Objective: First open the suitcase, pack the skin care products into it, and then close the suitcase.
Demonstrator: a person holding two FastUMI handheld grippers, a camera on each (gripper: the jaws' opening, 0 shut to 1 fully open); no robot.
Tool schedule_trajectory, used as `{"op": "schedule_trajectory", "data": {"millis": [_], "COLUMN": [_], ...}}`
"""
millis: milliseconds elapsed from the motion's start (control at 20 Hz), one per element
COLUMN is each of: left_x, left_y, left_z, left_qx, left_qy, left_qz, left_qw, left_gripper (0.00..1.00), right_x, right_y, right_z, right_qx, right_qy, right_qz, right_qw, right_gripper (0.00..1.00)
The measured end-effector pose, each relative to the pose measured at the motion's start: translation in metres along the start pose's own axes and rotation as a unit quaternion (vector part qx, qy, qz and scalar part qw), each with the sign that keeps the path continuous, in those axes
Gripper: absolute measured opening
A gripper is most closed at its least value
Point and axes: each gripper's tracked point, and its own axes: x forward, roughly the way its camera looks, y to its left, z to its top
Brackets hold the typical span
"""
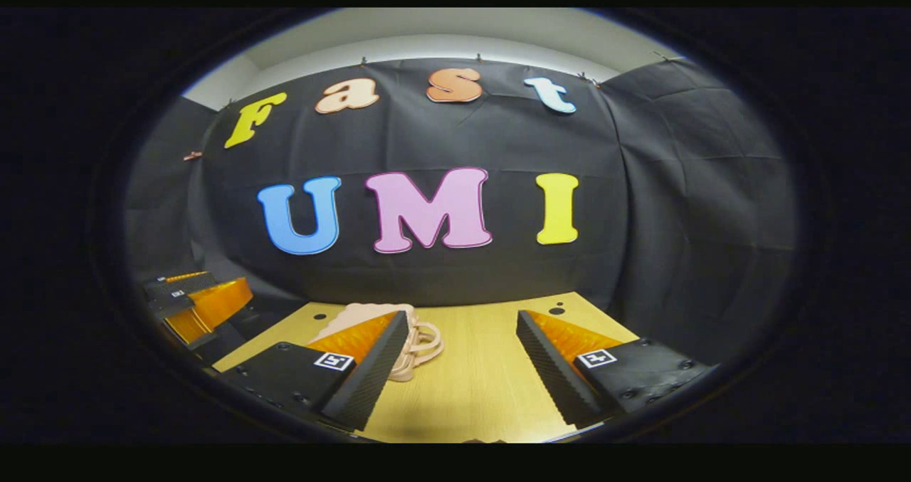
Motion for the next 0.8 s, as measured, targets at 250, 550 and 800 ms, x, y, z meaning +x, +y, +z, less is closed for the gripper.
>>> {"op": "schedule_trajectory", "data": {"millis": [250, 550, 800], "left_x": [-0.006, 0.002, 0.010], "left_y": [0.008, -0.017, -0.031], "left_z": [0.004, 0.000, 0.000], "left_qx": [0.006, 0.013, 0.009], "left_qy": [-0.005, -0.003, -0.003], "left_qz": [0.004, -0.013, -0.009], "left_qw": [1.000, 1.000, 1.000], "left_gripper": [0.98, 0.99, 0.98], "right_x": [-0.003, 0.016, 0.032], "right_y": [0.001, 0.000, -0.019], "right_z": [-0.001, 0.016, 0.032], "right_qx": [0.000, -0.006, -0.024], "right_qy": [-0.001, -0.024, -0.037], "right_qz": [0.005, 0.048, 0.063], "right_qw": [1.000, 0.999, 0.997], "right_gripper": [0.98, 0.98, 0.98]}}
